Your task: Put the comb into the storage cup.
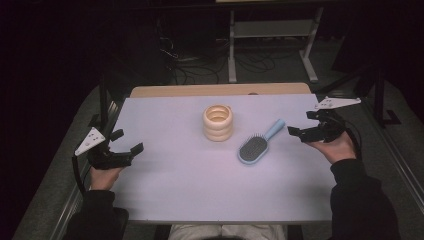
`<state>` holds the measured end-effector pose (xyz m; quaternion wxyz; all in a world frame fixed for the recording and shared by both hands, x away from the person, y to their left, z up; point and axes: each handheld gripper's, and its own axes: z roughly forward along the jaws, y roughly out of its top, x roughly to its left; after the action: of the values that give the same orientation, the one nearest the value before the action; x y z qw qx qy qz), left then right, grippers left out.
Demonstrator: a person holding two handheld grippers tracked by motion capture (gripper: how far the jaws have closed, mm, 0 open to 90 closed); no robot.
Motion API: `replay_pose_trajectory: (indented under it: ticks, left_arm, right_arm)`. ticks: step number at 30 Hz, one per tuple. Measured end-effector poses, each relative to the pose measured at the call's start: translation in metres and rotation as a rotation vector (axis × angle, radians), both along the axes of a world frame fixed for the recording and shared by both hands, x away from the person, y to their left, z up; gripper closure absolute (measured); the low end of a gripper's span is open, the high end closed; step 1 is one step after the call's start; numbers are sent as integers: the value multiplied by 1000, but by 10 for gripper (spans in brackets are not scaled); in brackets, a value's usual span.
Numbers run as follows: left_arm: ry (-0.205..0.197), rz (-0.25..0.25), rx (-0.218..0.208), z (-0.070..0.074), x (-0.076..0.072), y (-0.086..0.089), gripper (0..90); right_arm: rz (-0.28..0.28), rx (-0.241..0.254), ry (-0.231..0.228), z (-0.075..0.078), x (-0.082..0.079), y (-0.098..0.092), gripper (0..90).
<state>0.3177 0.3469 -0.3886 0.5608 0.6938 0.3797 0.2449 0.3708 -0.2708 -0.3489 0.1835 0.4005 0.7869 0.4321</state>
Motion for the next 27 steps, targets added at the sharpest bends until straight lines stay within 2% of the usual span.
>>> replay_pose_trajectory:
  ticks: [5, 21, 25, 27]
  left_arm:
    - [0, 0, 1, 0, 0, 0, 0]
    - [1, -6, 7, 0, 1, -1, 0]
    - [1, -7, 6, 0, 1, -1, 0]
    - [2, -7, 7, 0, 1, -1, 0]
  right_arm:
    - [12, -23, 1, 5, 7, 6, 94]
    - [45, -37, -4, 15, 34, 21, 156]
    - [54, -42, -7, 15, 41, 25, 198]
    - [59, -42, 3, 13, 44, 27, 254]
